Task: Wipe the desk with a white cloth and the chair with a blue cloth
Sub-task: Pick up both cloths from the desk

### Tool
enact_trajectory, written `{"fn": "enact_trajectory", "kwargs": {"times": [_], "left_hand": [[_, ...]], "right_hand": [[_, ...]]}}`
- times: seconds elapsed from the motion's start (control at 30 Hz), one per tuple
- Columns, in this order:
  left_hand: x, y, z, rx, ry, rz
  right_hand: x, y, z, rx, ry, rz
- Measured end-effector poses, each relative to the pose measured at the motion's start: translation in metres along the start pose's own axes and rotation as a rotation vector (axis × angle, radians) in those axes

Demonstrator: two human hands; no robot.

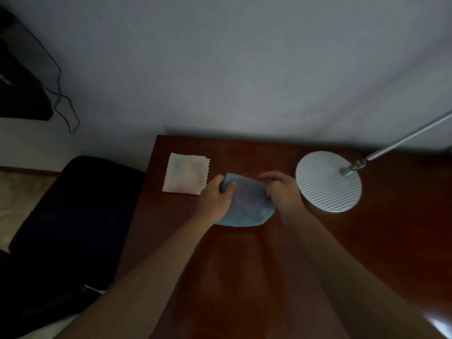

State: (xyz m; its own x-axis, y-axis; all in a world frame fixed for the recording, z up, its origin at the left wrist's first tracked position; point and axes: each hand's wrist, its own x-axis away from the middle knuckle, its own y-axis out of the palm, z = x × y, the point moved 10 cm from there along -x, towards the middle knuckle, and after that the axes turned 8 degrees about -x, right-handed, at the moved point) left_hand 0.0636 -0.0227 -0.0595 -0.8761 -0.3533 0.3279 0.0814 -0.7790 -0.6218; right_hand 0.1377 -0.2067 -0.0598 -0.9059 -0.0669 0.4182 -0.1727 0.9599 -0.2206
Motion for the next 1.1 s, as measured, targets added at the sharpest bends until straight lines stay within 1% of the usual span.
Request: {"fn": "enact_trajectory", "kwargs": {"times": [0.1,0.23,0.3,0.43,0.53,0.63,0.7,0.77,0.87,0.93,1.0,1.1], "left_hand": [[-0.050,0.010,-0.010,-0.012,-0.072,-0.015],[-0.096,0.022,-0.029,-0.009,-0.164,-0.077],[-0.107,0.023,-0.036,-0.044,-0.162,-0.087],[-0.102,0.022,-0.034,-0.110,-0.086,-0.099],[-0.078,0.017,-0.036,-0.117,-0.032,-0.082],[-0.043,0.014,-0.045,-0.108,0.003,-0.069],[-0.015,0.014,-0.056,-0.102,-0.002,-0.090],[0.020,0.018,-0.072,-0.119,-0.009,-0.146],[0.081,0.027,-0.098,-0.139,0.002,-0.208],[0.123,0.031,-0.118,-0.167,-0.015,-0.214],[0.155,0.031,-0.138,-0.174,-0.064,-0.181],[0.205,0.033,-0.159,-0.095,-0.118,-0.143]], "right_hand": [[-0.049,0.015,0.003,0.037,0.019,0.039],[-0.086,0.024,0.013,0.081,0.030,0.127],[-0.090,0.028,0.017,0.107,0.036,0.147],[-0.079,0.026,0.018,0.181,0.028,0.198],[-0.054,0.022,0.027,0.157,0.016,0.193],[-0.009,0.019,0.051,0.164,0.019,0.167],[0.026,0.017,0.077,0.080,0.072,0.154],[0.065,0.015,0.107,-0.023,0.154,0.143],[0.131,0.018,0.149,-0.063,0.230,0.099],[0.174,0.023,0.175,-0.091,0.256,0.061],[0.209,0.027,0.197,-0.115,0.272,0.040],[0.254,0.027,0.224,-0.130,0.293,0.005]]}}
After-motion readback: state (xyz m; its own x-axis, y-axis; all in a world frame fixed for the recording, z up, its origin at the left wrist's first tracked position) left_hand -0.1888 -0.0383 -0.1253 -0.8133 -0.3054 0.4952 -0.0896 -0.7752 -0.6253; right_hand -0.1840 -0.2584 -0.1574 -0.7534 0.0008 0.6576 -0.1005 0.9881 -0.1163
